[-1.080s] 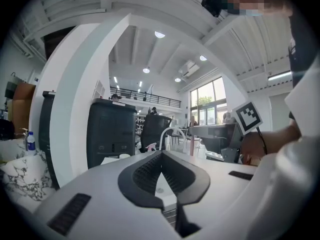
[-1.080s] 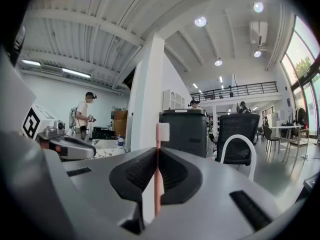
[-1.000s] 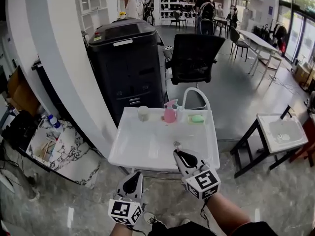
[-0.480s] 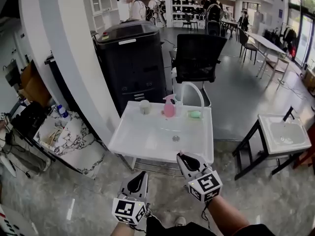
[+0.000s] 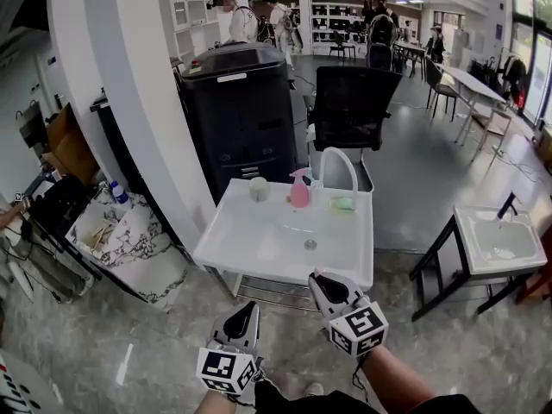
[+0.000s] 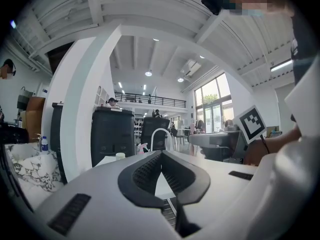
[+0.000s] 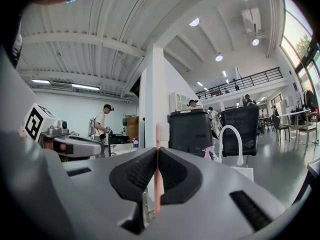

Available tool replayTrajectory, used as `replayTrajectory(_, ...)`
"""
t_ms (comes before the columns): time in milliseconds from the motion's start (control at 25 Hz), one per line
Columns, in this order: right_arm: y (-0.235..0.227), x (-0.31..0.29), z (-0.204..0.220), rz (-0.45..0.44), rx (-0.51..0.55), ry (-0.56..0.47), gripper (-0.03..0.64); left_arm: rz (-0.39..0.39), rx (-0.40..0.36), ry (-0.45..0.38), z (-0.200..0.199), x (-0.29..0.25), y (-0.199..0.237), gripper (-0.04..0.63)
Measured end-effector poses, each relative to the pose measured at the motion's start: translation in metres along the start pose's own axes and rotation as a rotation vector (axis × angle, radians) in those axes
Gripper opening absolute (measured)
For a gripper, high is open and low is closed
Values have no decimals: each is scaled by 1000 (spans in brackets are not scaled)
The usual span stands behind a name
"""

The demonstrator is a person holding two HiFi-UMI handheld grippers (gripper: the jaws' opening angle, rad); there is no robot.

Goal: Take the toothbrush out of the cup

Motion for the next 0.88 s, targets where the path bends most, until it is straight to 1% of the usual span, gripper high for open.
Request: replayTrajectory(880, -6, -1, 2, -13, 5, 11, 23, 8, 3, -5, -5, -13, 0, 18)
Point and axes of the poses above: the fingertips, and each gripper's own axes: x backward along the fingers, y to its left, z out of its underside, the point moved 10 cm from there along x, backward along the fingers, and after that the axes turned 5 degrees about -x, right-handed, at the moved point
